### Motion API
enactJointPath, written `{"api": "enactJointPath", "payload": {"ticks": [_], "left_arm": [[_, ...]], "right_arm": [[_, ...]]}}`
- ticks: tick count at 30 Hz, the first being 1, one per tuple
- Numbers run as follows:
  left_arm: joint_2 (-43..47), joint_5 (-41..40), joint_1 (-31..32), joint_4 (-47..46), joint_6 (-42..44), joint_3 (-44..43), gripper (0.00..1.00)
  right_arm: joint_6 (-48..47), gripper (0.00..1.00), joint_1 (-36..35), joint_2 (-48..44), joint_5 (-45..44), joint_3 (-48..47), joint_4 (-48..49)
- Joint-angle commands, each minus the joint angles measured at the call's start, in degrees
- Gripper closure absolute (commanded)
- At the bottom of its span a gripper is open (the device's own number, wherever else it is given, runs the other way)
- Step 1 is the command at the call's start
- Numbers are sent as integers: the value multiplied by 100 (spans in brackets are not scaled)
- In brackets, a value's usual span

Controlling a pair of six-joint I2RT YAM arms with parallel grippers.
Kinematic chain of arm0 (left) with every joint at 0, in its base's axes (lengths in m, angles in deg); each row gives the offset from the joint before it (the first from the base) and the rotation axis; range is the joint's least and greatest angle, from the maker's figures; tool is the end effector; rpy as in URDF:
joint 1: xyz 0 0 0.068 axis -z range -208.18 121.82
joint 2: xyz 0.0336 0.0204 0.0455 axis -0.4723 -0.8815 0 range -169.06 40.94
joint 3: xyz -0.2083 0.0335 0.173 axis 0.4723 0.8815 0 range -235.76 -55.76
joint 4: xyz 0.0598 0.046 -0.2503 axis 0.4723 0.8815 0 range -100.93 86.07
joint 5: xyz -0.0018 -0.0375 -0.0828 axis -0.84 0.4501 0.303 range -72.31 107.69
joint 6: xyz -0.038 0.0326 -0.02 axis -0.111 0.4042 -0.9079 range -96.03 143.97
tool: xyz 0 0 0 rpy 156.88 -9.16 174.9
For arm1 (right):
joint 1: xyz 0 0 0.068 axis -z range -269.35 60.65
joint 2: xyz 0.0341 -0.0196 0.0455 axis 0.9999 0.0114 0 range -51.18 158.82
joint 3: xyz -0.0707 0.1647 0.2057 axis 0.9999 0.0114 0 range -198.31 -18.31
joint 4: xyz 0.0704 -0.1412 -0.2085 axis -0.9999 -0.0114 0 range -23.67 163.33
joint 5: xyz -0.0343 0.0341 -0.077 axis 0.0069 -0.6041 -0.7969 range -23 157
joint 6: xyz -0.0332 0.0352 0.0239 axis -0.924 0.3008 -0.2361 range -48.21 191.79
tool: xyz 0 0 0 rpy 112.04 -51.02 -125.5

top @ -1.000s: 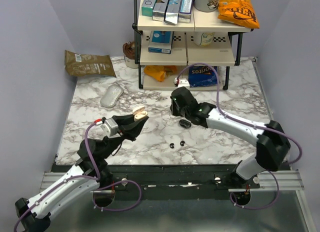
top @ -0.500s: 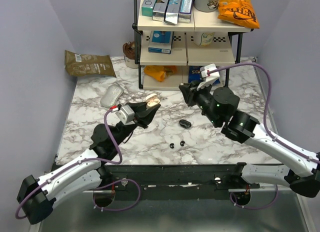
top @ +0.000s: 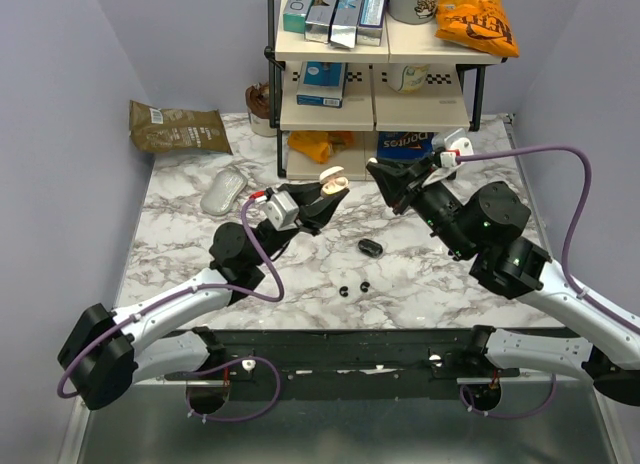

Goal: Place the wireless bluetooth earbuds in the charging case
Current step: Place the earbud in the charging case.

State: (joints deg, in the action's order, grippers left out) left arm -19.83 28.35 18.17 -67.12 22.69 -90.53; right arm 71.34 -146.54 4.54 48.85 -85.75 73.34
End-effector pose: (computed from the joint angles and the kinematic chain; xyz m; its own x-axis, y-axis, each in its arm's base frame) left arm 0.1551 -0.1723 0.3451 0.3286 -0.3763 -0.8663 0.8291 0.5543 0.0737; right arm 0.1203 0.1660 0.4620 0.1149 0.1647 -0.9796 -0.6325 0.7725 0.0557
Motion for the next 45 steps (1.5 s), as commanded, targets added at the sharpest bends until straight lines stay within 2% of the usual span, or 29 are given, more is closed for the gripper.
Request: {"api": "enactJointPath", "payload": {"ticks": [1, 6, 13, 19, 27, 33, 38, 45], "left_arm": [[-356, 393, -47, -577, 5, -268, 100], [-611, 464, -56, -596, -179, -495, 100], [-883, 560, -56, 589, -627, -1216, 100], [-963, 552, -64, 819, -900, -1340, 100], [-919, 639, -64, 574, -857, -1086, 100], [-831, 745, -64, -445, -418, -532, 100], [-840, 640, -64, -437, -294, -566, 100], [-875, 560, -64, -139, -566, -769, 100]], "right_arm": [[-271, 99, -73, -79, 312, 125, 349], [-473, 99, -108, -132, 356, 397, 675], [-746, 99, -187, -79, 137, 574, 1193], [-720, 99, -205, -44, -83, 697, 1650], [-790, 99, -222, 202, 224, 583, 1722], [-957, 99, -231, 70, 743, 864, 1809], [-992, 99, -231, 61, 734, 934, 1774], [-949, 99, -240, 96, 436, 1171, 1950]]}}
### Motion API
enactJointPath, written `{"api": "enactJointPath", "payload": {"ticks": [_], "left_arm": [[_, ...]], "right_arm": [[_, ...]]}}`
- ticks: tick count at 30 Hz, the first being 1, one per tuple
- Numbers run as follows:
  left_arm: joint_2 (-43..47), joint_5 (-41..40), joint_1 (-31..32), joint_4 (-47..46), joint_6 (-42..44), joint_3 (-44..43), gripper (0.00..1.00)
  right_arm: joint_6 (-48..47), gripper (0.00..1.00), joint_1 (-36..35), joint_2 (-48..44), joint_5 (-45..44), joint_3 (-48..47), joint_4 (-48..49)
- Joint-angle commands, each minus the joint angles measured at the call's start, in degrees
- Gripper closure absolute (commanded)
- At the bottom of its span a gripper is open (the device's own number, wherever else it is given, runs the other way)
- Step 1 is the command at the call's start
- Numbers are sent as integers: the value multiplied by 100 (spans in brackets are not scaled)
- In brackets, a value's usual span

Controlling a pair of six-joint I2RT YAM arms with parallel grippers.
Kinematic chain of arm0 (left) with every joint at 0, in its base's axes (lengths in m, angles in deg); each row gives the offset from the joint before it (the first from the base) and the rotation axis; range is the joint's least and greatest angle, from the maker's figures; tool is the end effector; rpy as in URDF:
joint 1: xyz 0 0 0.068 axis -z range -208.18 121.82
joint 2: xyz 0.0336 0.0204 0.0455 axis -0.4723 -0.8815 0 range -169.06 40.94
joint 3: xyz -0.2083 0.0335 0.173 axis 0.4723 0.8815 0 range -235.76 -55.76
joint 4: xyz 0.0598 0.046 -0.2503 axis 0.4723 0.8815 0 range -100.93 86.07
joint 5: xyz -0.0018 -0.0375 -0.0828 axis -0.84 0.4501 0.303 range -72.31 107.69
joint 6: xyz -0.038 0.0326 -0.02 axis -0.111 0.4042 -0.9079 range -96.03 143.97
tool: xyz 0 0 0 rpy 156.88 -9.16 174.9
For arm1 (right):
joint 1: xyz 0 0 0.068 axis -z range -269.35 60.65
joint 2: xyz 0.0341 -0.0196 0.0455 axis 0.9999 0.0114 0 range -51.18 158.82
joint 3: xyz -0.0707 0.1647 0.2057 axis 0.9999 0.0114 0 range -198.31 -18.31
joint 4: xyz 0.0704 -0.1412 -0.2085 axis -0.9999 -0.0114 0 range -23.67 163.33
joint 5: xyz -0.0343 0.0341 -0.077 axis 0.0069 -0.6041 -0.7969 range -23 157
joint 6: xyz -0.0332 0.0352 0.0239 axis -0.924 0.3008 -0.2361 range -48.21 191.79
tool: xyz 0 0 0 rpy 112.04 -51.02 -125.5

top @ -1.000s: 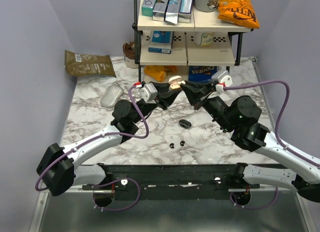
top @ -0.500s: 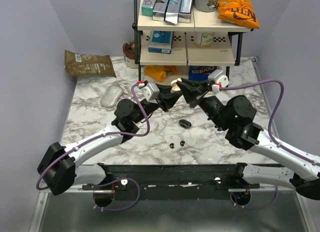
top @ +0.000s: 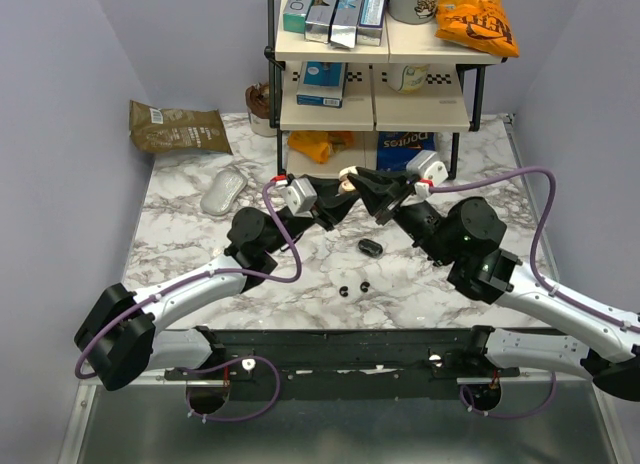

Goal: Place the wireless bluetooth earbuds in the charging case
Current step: Place the earbud in the charging case.

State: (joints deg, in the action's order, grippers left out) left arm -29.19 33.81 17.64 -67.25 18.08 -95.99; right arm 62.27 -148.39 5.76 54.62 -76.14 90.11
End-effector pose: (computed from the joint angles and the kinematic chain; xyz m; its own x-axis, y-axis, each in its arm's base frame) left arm 0.1806 -0.2002 0.3397 0.2199 -0.3677 -0.9036 0.8896 0.4558 0.0310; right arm 0.1217 0.1879 0.4315 0.2749 0.1445 -0.9505 -0.6967 0.7113 -0.0934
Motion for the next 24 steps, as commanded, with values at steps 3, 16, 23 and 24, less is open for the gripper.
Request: {"api": "enactJointPath", "payload": {"ticks": [3, 16, 23, 24], "left_arm": [[52, -12, -12, -90, -158, -231, 100], [8, -267, -12, 701, -369, -530, 100], [-18, -276, -12, 683, -395, -539, 100], [-18, -259, -12, 692, -395, -539, 100]], "right_arm": [[-15, 99, -54, 27, -308, 324, 467], [-331, 99, -221, 106, -1054, 720, 1695], [-858, 99, -415, 167, -1723, 1018, 2689], [-902, 99, -415, 176, -1750, 1053, 2804]]}}
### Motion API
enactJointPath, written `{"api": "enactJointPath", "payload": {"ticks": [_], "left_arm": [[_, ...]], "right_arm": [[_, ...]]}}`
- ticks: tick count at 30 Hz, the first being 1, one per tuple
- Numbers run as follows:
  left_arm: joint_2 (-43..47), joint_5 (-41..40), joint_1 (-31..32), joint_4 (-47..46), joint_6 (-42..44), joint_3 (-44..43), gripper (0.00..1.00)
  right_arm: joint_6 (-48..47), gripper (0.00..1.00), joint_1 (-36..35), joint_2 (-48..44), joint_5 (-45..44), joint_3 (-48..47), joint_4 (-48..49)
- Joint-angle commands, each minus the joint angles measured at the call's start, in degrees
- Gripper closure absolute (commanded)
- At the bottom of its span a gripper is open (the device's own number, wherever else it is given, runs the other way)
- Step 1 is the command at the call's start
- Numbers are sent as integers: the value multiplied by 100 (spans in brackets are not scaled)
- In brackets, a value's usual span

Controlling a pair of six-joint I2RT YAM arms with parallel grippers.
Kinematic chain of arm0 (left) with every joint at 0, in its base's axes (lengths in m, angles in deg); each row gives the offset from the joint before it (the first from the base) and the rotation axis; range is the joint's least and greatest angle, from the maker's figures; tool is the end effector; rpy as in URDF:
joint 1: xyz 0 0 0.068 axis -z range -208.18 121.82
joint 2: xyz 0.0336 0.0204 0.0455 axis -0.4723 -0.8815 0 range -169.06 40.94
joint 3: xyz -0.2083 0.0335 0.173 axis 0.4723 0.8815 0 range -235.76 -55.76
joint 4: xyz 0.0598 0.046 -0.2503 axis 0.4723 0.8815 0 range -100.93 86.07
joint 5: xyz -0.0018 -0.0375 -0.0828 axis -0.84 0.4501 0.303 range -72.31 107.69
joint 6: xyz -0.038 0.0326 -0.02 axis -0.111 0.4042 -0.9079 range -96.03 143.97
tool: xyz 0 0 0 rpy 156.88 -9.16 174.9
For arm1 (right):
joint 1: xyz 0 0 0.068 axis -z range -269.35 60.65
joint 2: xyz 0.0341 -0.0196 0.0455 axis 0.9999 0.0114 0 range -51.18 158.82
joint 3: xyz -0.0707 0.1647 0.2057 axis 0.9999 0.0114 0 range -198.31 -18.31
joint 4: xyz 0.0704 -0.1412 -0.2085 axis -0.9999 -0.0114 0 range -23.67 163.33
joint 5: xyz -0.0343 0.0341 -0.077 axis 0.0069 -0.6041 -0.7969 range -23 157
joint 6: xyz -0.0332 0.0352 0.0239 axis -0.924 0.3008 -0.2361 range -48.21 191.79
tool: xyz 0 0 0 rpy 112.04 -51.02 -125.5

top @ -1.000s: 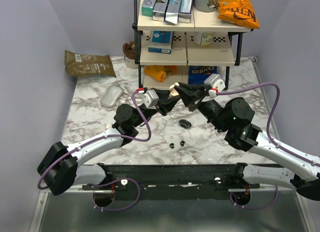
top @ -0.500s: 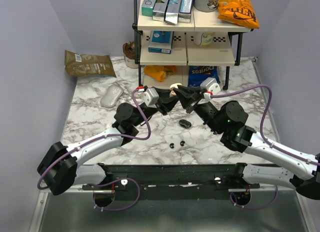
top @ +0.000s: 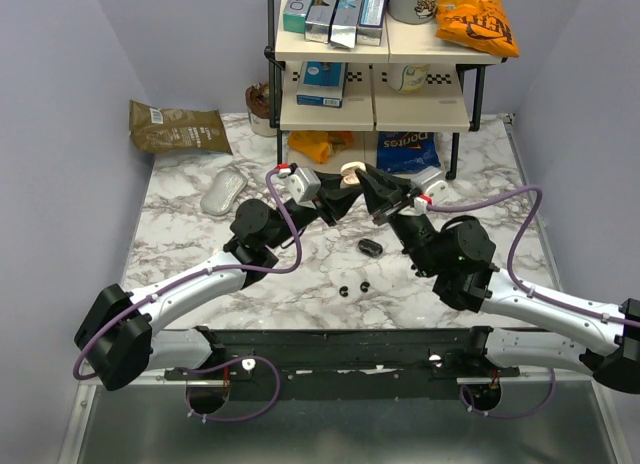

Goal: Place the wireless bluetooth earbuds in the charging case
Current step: Place the earbud in the charging case.

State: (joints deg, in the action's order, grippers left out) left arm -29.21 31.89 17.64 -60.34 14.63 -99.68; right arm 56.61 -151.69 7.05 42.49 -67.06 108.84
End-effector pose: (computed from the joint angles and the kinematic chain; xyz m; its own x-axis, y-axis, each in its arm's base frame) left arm 0.1862 -0.2044 0.3500 0.1322 -0.3619 -0.9228 0.8857 0.4612 -0.0539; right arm 0.1191 0.1952 0.4034 0.3622 0.1780 -0.9150 -0.5575 0.8280 -0.0596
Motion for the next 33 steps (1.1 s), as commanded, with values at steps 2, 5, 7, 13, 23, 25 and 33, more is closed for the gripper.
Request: {"api": "enactJointPath", "payload": {"ticks": [2, 5, 7, 13, 23, 25, 33], "left_arm": [[-25, -49, -12, -7, -59, -178, 100], [-25, -22, -12, -25, -67, -161, 100], [-8, -22, -12, -25, -50, -143, 100], [45, -22, -3, 1, -24, -108, 100], [124, -49, -3, 19, 20, -82, 100], [124, -49, -3, 1, 20, -73, 100], [124, -57, -12, -87, 20, -29, 100]], "right_arm": [[-345, 99, -102, 74, -502, 147, 985], [-284, 99, -120, 109, -336, 112, 862], [-249, 99, -120, 126, -248, 85, 730], [-73, 99, -129, 188, -45, 32, 414], [112, 99, -129, 258, 113, -20, 97], [121, 99, -129, 267, 113, -29, 44], [138, 99, -137, 302, 78, -12, -17]]}}
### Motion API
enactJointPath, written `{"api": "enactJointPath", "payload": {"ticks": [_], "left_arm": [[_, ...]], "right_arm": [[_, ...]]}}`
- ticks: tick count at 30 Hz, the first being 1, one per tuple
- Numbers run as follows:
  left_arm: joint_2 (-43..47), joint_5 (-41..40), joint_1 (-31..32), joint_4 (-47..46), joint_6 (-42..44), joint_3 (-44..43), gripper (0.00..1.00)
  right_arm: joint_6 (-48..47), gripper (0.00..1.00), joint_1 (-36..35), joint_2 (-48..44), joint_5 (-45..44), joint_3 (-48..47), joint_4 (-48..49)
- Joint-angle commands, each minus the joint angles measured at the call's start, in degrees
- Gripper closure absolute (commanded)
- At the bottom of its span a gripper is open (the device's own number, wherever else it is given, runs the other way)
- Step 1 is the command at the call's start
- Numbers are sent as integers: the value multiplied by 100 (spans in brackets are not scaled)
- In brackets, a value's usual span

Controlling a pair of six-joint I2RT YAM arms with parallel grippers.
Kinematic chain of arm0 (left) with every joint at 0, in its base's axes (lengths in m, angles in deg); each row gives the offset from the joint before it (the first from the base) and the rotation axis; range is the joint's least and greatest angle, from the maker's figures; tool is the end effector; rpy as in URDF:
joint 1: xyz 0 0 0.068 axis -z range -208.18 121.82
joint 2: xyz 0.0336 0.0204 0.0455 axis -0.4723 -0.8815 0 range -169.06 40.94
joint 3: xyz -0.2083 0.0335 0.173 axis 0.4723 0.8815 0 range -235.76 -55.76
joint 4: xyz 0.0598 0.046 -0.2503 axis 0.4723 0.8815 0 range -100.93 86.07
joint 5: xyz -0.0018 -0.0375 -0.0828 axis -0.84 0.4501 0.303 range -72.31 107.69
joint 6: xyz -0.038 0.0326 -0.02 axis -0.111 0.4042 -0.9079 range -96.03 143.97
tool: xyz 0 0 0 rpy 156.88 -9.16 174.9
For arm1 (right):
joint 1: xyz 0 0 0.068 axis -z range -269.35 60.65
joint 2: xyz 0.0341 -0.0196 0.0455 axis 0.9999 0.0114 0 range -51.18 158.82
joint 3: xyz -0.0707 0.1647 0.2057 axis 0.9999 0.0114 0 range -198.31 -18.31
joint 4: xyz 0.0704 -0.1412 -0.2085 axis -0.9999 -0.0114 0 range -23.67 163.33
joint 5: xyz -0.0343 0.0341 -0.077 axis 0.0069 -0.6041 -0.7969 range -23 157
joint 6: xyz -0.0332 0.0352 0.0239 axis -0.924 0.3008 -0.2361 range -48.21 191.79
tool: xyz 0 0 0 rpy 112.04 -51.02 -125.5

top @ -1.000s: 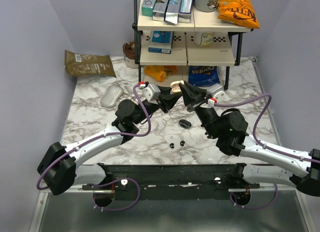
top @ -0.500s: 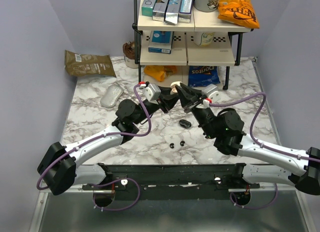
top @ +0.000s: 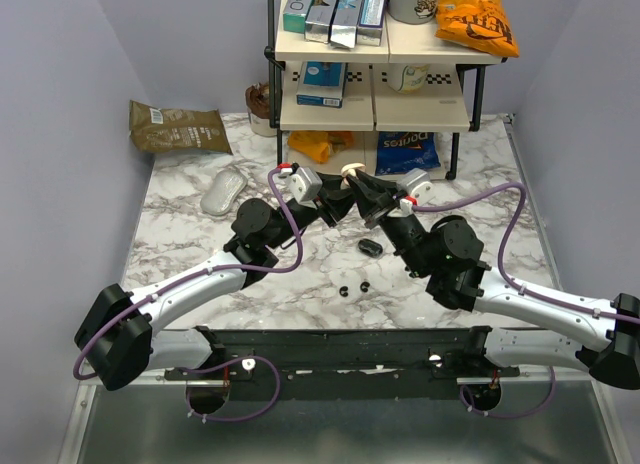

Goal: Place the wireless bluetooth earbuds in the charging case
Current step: Place the earbud in the charging case.

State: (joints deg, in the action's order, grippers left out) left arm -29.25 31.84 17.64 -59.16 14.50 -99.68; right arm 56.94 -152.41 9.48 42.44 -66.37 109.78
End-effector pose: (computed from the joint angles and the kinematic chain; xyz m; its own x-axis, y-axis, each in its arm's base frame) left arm 0.1870 -0.2051 0.3477 0.1165 -0.3489 -0.9299 0.8847 0.4620 -0.0624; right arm 0.1221 0.2074 0.3917 0.3406 0.1559 -0.9272 -0.5704 0.8182 -0.0719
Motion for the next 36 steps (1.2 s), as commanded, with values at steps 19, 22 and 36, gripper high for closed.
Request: {"api": "enactJointPath", "payload": {"ticks": [19, 22, 36], "left_arm": [[173, -79, -12, -292, 42, 24, 100], [173, -79, -12, -284, 51, 24, 100], [199, -106, -12, -292, 69, 77, 100]], "right_arm": [[70, 99, -57, 130, -40, -99, -480], [96, 99, -56, 104, -32, -90, -550], [211, 65, -65, 103, -234, -319, -788]]}}
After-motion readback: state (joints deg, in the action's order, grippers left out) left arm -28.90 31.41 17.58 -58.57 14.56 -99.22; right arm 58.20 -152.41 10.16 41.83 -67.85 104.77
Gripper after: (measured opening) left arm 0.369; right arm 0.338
